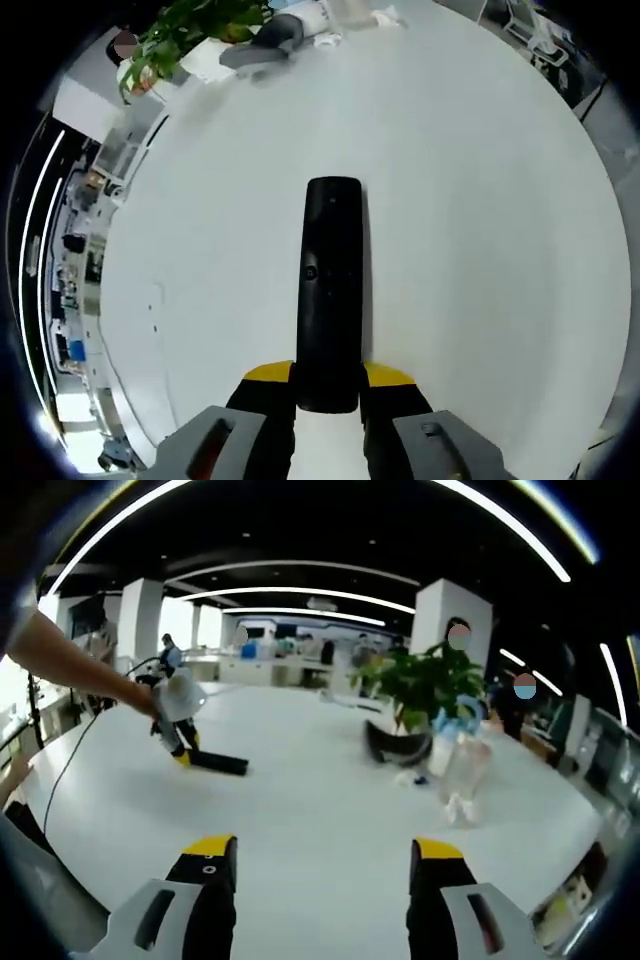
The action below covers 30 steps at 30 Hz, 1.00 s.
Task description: Press the specified remote control buttons in sequence, fully releasing each button before pressing the next.
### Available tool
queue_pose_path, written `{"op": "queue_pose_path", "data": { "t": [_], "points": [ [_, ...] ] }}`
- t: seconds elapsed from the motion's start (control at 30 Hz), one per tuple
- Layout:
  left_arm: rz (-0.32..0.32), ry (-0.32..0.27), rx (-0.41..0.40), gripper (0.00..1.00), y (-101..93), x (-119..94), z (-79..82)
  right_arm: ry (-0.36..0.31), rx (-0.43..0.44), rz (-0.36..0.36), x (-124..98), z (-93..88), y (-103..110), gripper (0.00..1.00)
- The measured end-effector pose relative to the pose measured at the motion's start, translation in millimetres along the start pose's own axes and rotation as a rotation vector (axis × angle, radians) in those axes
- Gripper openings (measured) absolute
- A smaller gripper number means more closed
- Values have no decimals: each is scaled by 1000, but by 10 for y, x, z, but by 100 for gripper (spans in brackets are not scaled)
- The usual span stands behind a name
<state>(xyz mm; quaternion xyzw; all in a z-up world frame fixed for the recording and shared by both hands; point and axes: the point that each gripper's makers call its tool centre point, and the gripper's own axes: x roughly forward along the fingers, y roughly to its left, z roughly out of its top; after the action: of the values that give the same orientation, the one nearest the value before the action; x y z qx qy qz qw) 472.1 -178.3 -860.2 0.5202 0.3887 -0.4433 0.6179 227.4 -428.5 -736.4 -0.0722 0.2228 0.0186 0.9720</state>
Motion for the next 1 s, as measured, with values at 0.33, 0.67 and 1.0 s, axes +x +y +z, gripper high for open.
{"op": "queue_pose_path", "data": {
  "t": [0.33, 0.67, 1.0],
  "points": [
    [12, 37, 16, 23, 220, 32, -91, 12, -12, 2, 8, -20, 9, 69],
    [0, 44, 5, 23, 291, 76, -131, 18, -13, 1, 8, -37, 7, 69],
    [0, 56, -16, 24, 283, 79, -135, 16, -10, 3, 4, -34, 8, 69]
  ]
}}
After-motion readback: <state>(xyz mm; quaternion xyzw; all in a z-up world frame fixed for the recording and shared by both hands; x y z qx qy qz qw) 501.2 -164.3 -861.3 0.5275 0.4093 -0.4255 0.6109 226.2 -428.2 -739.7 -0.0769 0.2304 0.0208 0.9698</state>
